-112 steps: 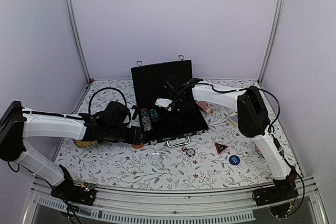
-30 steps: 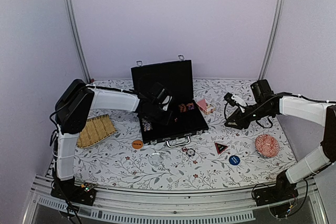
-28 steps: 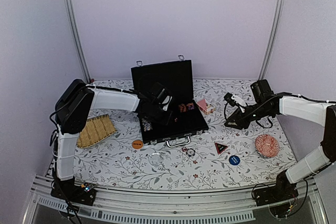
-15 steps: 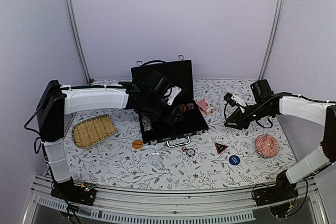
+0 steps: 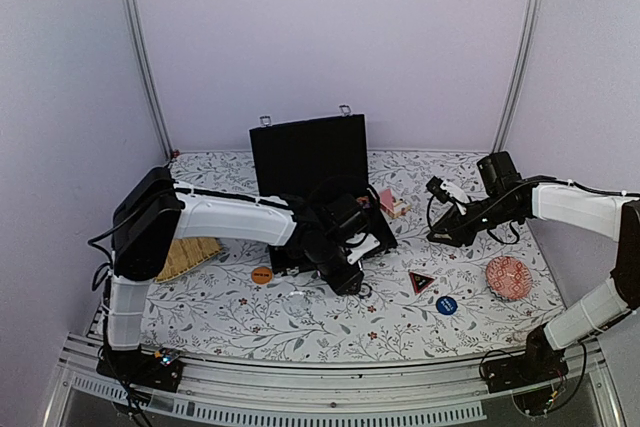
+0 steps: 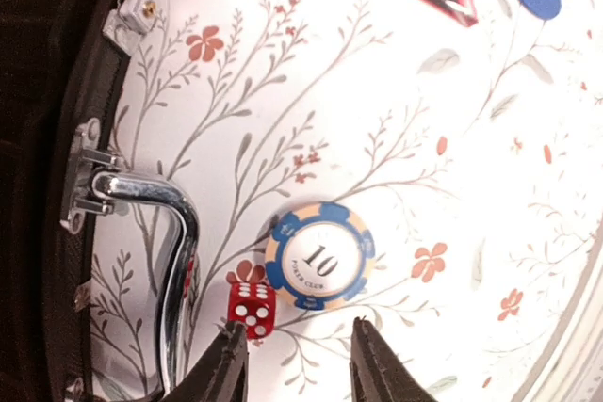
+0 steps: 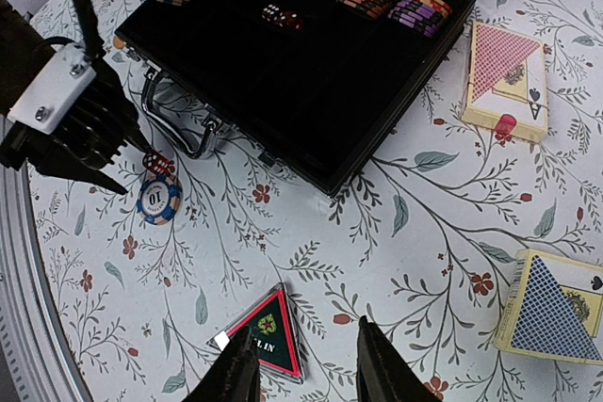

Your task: Pack up texas hold em set

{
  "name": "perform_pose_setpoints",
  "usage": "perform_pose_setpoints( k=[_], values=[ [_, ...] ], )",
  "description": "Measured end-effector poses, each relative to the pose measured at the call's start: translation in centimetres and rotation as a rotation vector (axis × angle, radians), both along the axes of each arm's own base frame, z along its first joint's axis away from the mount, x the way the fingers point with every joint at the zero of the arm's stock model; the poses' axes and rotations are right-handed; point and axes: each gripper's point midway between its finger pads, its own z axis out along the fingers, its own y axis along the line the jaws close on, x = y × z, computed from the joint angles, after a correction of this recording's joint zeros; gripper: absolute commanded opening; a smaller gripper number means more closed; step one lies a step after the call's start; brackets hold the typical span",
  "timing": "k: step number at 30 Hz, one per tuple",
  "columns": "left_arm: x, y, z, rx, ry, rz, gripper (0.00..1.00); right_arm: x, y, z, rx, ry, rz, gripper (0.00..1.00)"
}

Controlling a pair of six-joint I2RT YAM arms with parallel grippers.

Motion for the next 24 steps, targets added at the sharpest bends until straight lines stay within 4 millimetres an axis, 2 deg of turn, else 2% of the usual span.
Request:
perform_pose_setpoints(
  k=[3, 13, 20, 24],
  values=[
    [0.3, 0.0, -0.6, 0.025, -0.008, 0.0, 0.37, 0.0, 0.0, 0.0, 0.0, 0.0, 0.0, 0.37],
    [1.1, -0.1, -0.4, 0.041, -0.045, -0.004, 0.36, 0.0, 0.0, -0.1, -0.001, 0.002, 0.0, 0.37],
    [1.3, -0.6, -1.7, 0.055, -0.032, -0.008, 0.29, 0.0, 0.0, -0.4, -0.004, 0.013, 0.002, 0.37],
    [1.5, -1.3, -1.6, 0.037, -0.034, -0.009, 0.23, 0.0, 0.0, -0.5, -0.005, 0.012, 0.003, 0.37]
  ],
)
